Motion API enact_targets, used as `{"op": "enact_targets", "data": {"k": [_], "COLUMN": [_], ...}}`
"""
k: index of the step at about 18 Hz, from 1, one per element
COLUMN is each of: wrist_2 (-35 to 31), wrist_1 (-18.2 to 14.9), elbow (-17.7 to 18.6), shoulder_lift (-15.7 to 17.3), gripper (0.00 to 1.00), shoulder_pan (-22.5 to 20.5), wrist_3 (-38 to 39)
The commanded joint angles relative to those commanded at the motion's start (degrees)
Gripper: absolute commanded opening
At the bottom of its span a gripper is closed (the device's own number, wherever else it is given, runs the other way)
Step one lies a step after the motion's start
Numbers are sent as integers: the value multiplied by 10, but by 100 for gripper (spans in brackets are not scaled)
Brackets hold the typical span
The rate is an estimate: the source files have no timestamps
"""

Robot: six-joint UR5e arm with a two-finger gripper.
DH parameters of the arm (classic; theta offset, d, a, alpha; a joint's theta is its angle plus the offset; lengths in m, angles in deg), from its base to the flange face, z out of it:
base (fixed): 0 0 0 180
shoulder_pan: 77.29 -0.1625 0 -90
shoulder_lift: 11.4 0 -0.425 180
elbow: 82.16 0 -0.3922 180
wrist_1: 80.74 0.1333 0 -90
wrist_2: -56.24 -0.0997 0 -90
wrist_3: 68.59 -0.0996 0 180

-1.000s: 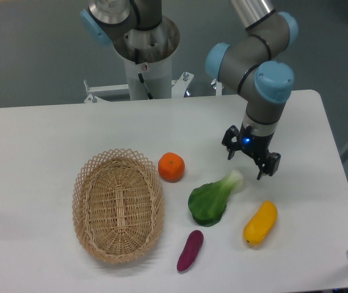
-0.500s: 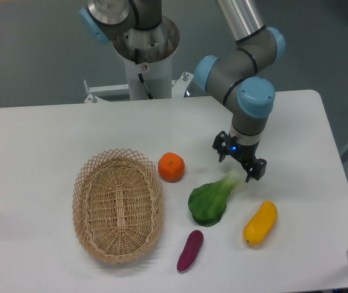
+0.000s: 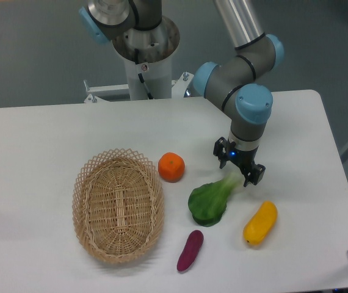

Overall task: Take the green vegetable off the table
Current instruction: 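Lower the gripper onto the bok choy stem and close it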

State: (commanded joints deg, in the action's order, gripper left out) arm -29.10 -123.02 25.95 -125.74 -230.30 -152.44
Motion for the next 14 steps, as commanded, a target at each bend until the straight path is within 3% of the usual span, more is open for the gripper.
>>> {"op": "enact_targets", "data": {"k": [6, 8, 11, 14], "wrist_2": [0, 1, 0, 0], "wrist_1": [2, 3, 3, 3], "elbow": [-1, -1, -3, -9], "shoulder_lift": [0, -1, -4, -5], "gripper": [85, 80, 63, 61], "shoulder_pan": [1, 1, 6, 7], "wrist_3": [0, 0, 0, 0]}}
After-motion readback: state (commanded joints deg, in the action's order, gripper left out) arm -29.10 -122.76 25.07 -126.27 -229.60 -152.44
